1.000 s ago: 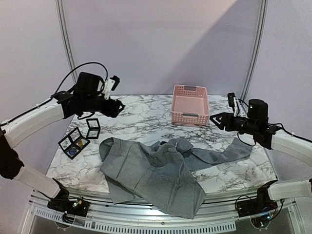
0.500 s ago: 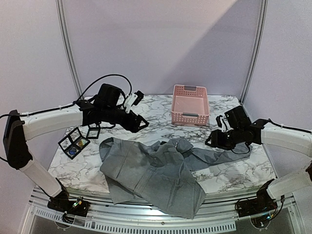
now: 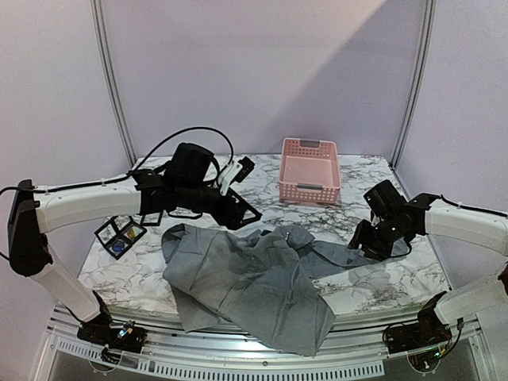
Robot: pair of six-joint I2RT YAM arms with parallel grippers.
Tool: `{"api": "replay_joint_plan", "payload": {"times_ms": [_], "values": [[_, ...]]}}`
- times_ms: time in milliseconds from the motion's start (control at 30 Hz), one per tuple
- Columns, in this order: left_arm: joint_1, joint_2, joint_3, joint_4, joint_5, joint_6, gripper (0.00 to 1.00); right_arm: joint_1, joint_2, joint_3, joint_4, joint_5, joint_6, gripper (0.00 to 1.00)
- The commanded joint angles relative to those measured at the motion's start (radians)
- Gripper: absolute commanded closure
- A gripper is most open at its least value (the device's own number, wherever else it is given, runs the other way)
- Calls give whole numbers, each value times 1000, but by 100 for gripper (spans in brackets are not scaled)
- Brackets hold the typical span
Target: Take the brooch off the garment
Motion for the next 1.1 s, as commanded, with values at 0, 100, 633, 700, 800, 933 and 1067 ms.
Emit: {"api": "replay_joint_plan", "payload": {"times_ms": [0,100,633,700,800,933,1067], "values": [[-32,14,15,-1,-6,-1,20,8,62,-4,-21,72,22,45],[-34,15,18,5,3,-11,19,8,102,5,-8,82,22,45],[-69,44,20,29,43,-31,19,1,200,78,79,119,-23,100],[-73,50,19,30,48,-35,19,-18,202,98,85,125,-37,100],[-82,61,23,34,65,-42,19,-45,186,120,94,131,-75,100],[-95,89,26,58,103,-70,19,-48,175,149,23,163,-93,100],[-114,137,45,58,114,-94,18,-21,160,124,-67,190,-54,76]]}}
